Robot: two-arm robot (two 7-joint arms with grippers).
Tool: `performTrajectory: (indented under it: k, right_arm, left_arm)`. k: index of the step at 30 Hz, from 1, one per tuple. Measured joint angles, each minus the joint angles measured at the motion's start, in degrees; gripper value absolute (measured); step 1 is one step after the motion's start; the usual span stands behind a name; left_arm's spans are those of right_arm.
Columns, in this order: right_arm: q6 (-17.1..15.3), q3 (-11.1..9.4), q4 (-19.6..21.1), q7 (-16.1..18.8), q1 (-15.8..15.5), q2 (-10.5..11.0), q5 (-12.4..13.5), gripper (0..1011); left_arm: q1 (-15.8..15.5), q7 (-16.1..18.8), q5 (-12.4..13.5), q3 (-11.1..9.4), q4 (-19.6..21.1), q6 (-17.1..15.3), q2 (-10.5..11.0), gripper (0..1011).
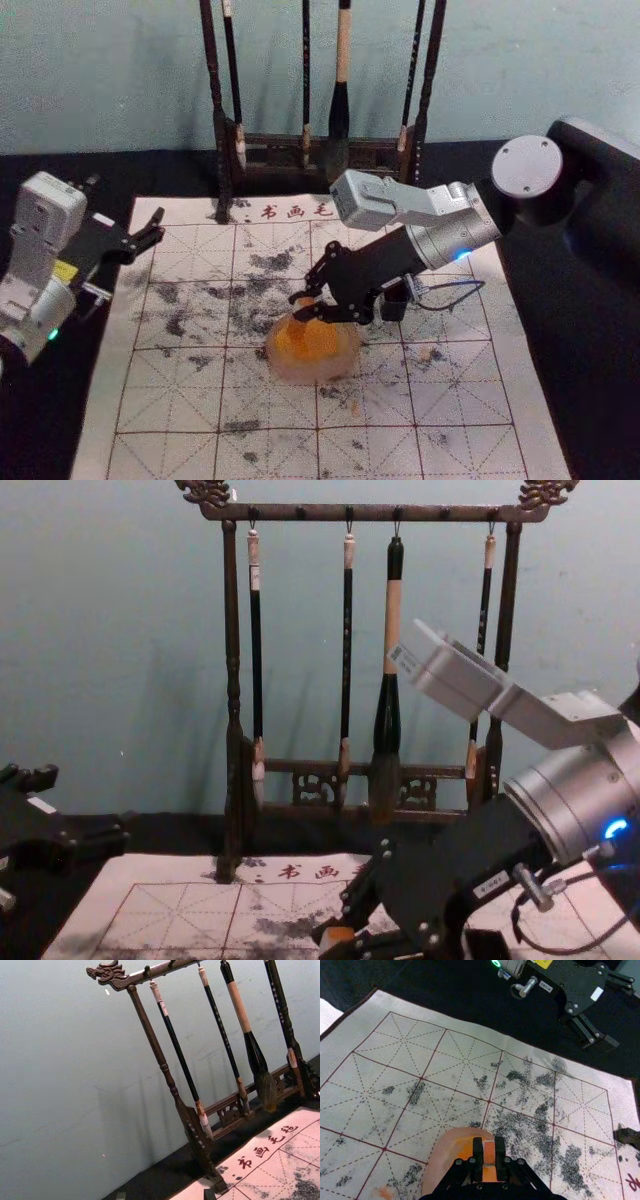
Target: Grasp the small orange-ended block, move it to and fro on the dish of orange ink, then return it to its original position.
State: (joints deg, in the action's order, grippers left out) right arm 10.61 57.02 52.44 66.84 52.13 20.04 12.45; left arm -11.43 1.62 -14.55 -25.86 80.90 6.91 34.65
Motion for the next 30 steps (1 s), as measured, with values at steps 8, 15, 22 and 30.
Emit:
performTrajectory:
  k: [8, 15, 22, 30]
  right_arm:
    - [-0.3, -0.5, 0.4, -0.6, -0.1, 0.9, -0.6, 133]
    - [-1.0, -1.0, 1.8, -1.1, -0.6, 2.1, -0.8, 133]
    - [-1.6, -1.3, 2.9, -1.4, -1.0, 3.1, -1.0, 133]
    - [-2.2, -1.5, 4.9, -1.6, -1.7, 4.5, -1.1, 133]
  left_arm:
    - [0.0, 0.0, 0.0, 0.0, 0.0, 0.0, 0.0, 1001]
    - [0.0, 0.0, 0.0, 0.0, 0.0, 0.0, 0.0, 1001]
    - [0.0, 0.0, 0.0, 0.0, 0.0, 0.0, 0.0, 1001]
    - [0.0, 0.0, 0.0, 0.0, 0.0, 0.0, 0.0, 1001]
